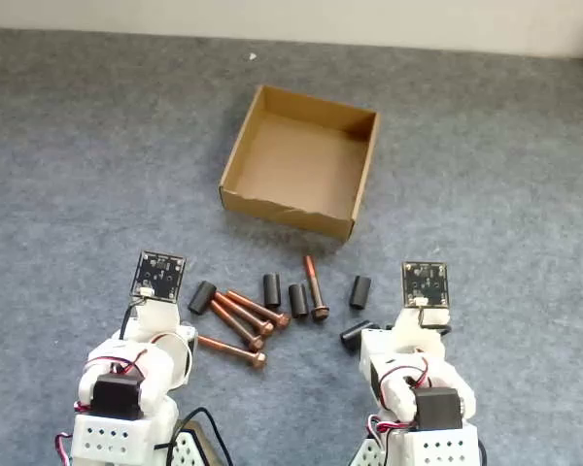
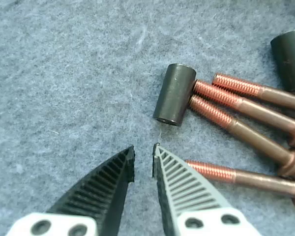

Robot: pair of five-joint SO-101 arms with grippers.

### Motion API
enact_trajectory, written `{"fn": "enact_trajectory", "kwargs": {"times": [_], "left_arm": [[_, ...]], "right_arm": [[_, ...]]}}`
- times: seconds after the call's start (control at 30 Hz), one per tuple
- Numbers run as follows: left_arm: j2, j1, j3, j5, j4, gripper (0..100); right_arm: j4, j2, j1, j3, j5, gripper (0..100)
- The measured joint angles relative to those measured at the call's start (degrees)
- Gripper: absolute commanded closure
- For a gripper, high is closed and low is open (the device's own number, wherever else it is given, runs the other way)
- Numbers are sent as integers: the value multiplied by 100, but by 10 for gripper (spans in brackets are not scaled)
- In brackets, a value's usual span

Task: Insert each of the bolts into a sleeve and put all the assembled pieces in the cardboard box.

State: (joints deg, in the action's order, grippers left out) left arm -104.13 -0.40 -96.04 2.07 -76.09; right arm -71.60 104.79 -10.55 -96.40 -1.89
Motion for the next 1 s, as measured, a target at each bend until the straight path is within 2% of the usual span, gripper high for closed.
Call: {"fn": "enact_trajectory", "kwargs": {"times": [0.4, 0.63, 0.83, 1.0], "left_arm": [[0, 0, 0, 0, 0, 912], [0, 0, 0, 0, 0, 912], [0, 0, 0, -9, 0, 912], [0, 0, 0, -9, 0, 913]], "right_arm": [[0, -9, 9, 334, -9, 928], [0, -79, -70, 1398, -607, 926], [246, -1459, -545, 1916, -1134, 925], [765, -3455, -677, 2655, -1389, 925]]}}
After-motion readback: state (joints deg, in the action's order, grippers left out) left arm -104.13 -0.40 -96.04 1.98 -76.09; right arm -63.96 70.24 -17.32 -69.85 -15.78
